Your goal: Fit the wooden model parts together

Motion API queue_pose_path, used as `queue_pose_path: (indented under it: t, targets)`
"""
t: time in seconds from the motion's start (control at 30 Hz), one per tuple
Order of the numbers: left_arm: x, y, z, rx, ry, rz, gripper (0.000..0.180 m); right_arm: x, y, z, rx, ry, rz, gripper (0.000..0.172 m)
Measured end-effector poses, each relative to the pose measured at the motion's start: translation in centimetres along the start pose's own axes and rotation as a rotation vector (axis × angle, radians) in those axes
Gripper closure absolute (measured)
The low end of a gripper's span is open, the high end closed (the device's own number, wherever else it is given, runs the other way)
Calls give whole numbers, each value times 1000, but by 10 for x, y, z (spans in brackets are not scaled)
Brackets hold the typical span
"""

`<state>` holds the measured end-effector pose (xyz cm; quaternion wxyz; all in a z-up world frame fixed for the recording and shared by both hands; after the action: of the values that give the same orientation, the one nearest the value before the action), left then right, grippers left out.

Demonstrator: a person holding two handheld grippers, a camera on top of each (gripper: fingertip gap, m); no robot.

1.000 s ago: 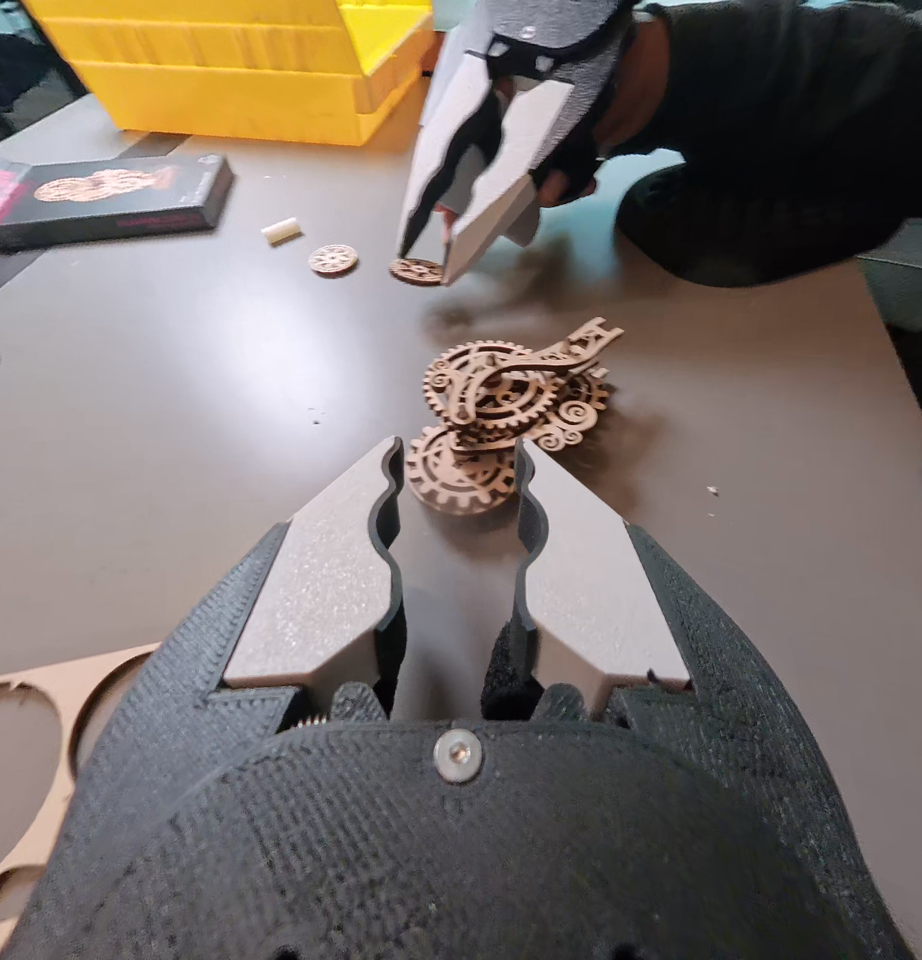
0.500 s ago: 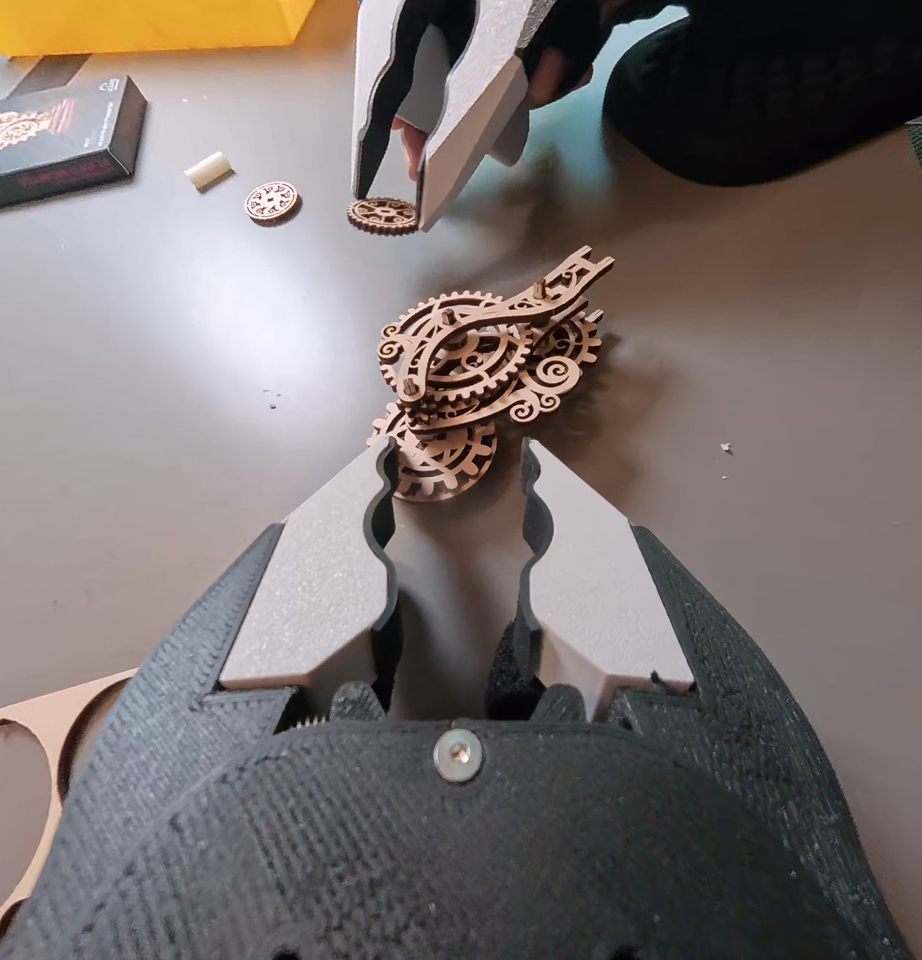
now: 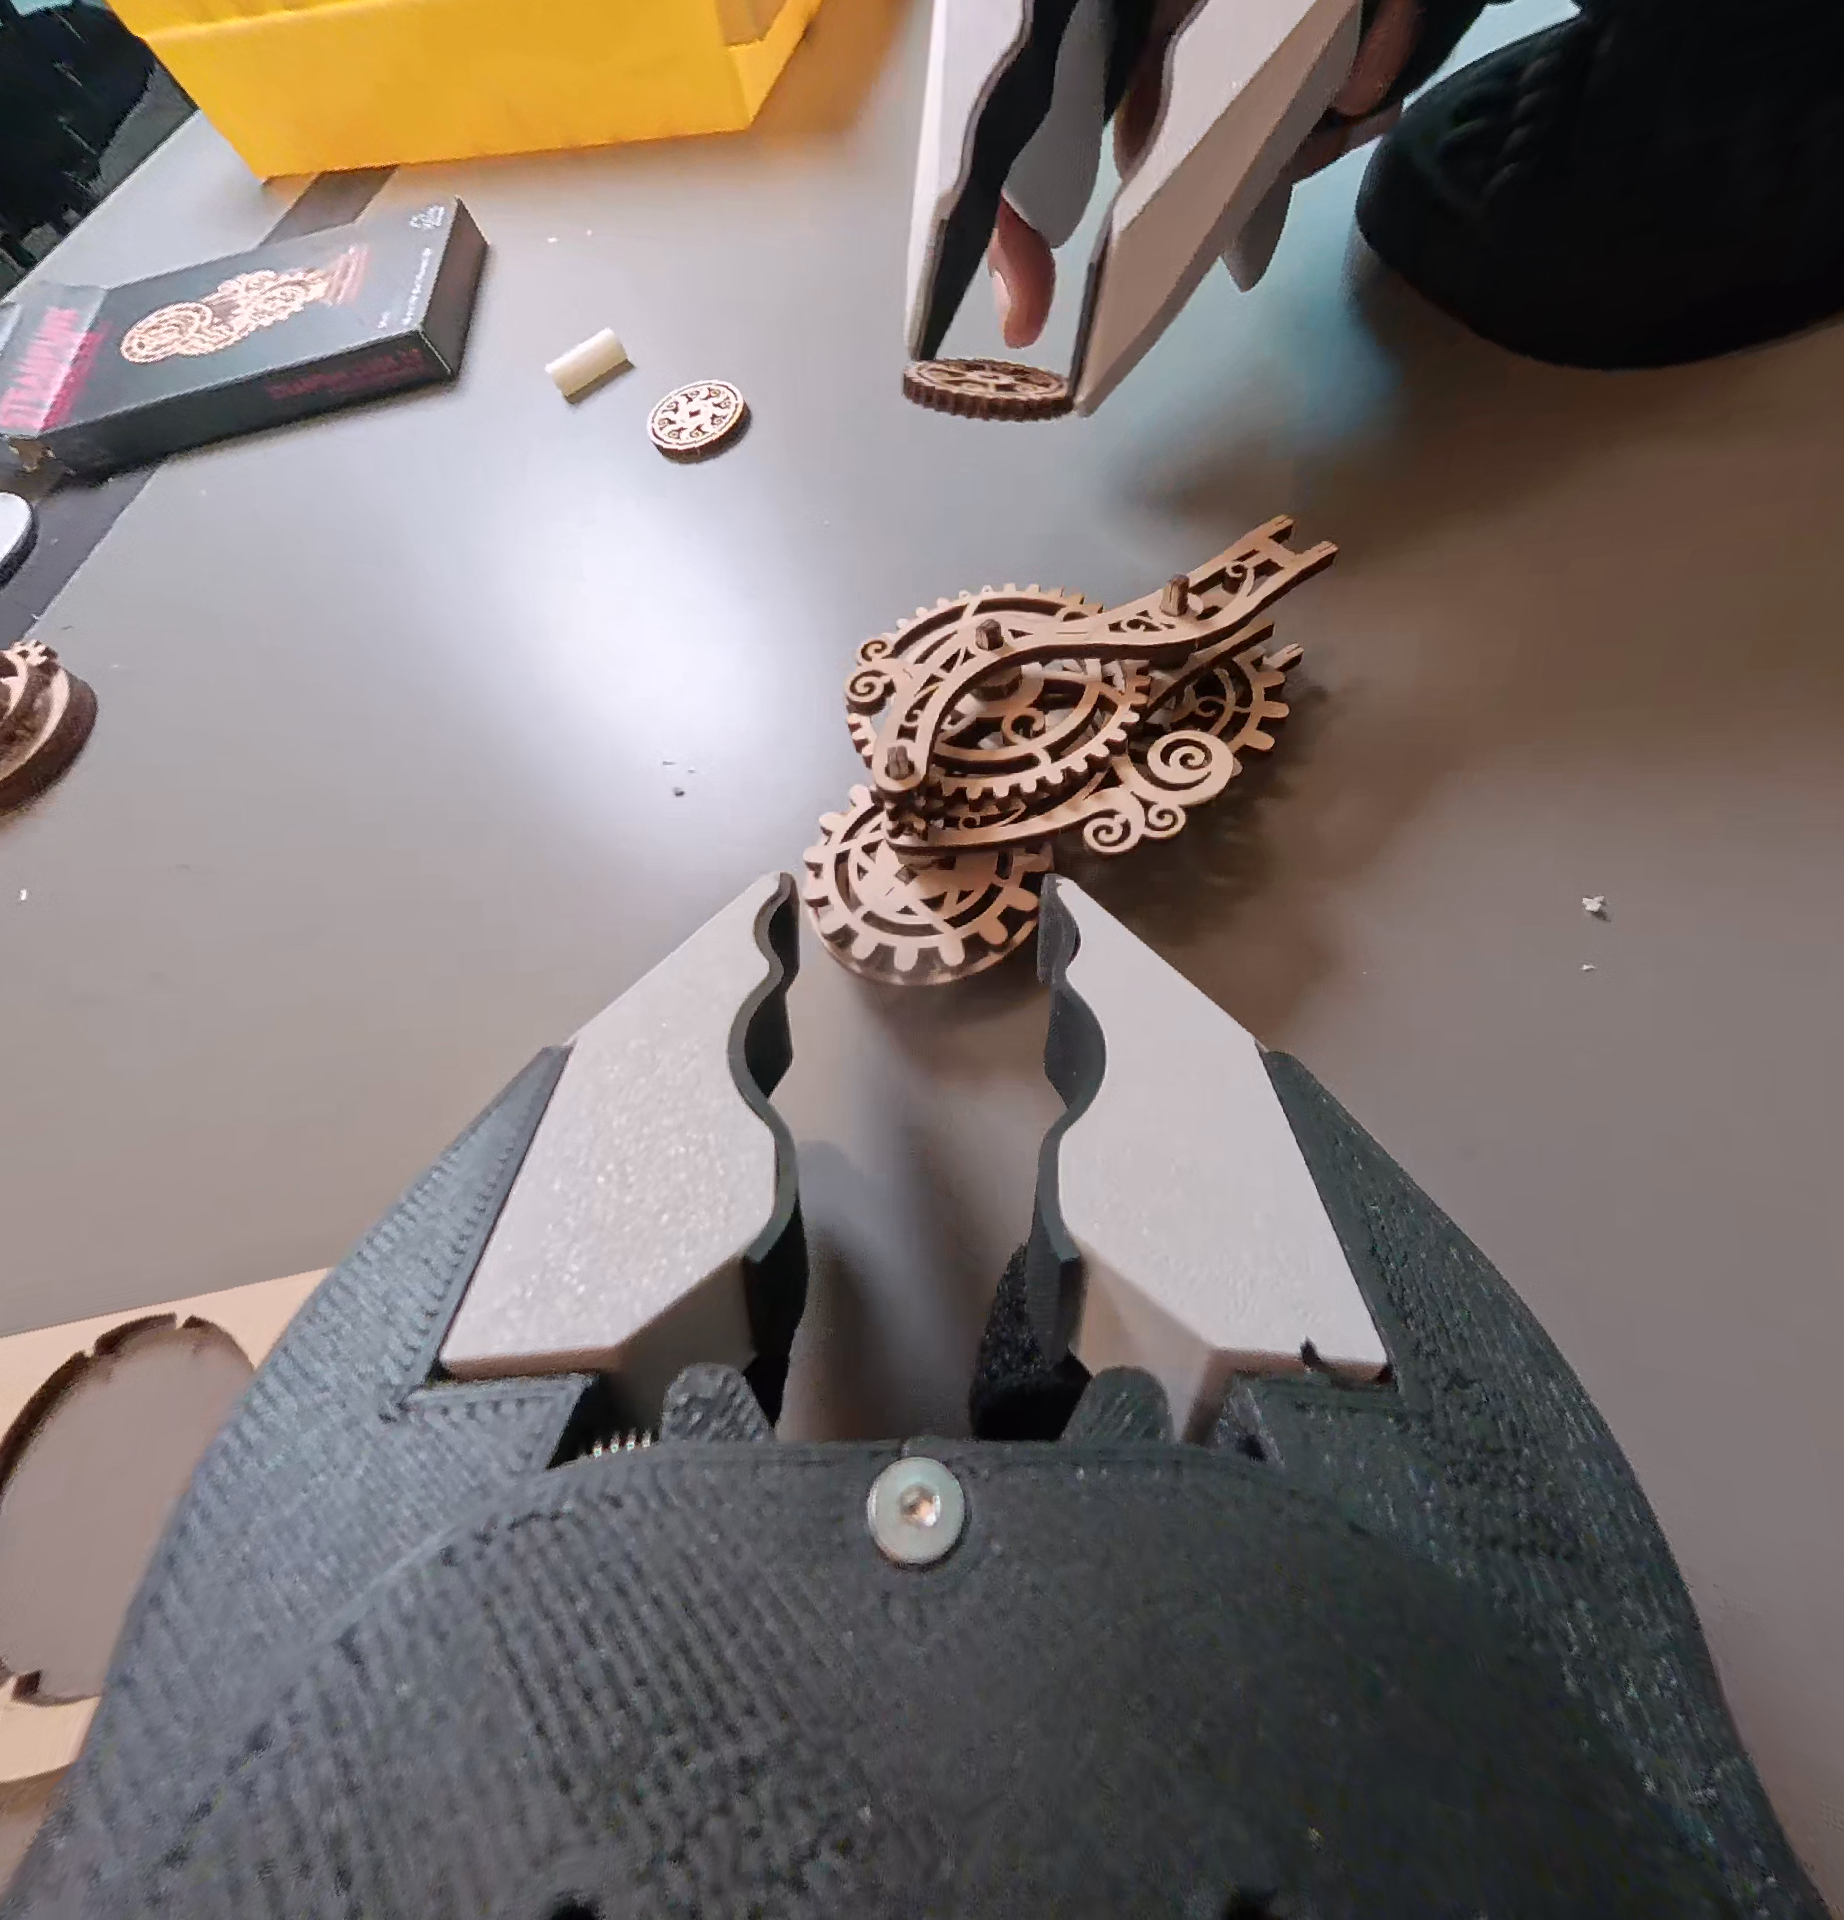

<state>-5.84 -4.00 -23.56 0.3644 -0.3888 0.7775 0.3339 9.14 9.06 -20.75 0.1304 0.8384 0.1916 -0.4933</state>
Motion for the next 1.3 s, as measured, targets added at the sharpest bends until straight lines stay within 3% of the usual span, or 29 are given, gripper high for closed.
queue_pose_path:
  t: [0.17,0.43,0.57,0.7,0.83,0.97,1.07,1.17,1.3]
  targets:
    - [-5,5,-10,13,-73,-71,145,1,4,3,-10,20,-20,139]
    - [-5,-1,-4,25,-56,-55,146,39,-32,-31,226,379,125,139]
    - [-6,1,-4,34,-68,-88,144,29,-50,-44,286,384,133,120]
    - [-7,3,-6,33,-83,-101,145,6,-73,-35,236,330,160,125]
    - [-6,2,-7,31,-85,-97,145,18,-106,-10,229,438,250,127]
    - [-6,1,-7,40,-79,-94,145,26,-112,2,215,505,264,129]
    - [-6,0,-5,53,-64,-90,145,23,-110,8,179,495,250,141]
    - [-6,0,-4,57,-64,-88,145,20,-102,14,104,474,161,142]
    - [-7,1,-7,53,-92,-103,145,-7,-53,26,-123,304,-130,142]
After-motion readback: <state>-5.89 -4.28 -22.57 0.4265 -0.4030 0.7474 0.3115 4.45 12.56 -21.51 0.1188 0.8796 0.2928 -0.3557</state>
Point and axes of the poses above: each gripper's, where its closed fingertips meet, z out along the fingers, x out of its underside, y = z × x across the jaws, the point moved 7 cm from there along -z, back along the fingers, and after that the axes turned 8 degrees about -x, right-handed, at the moved point
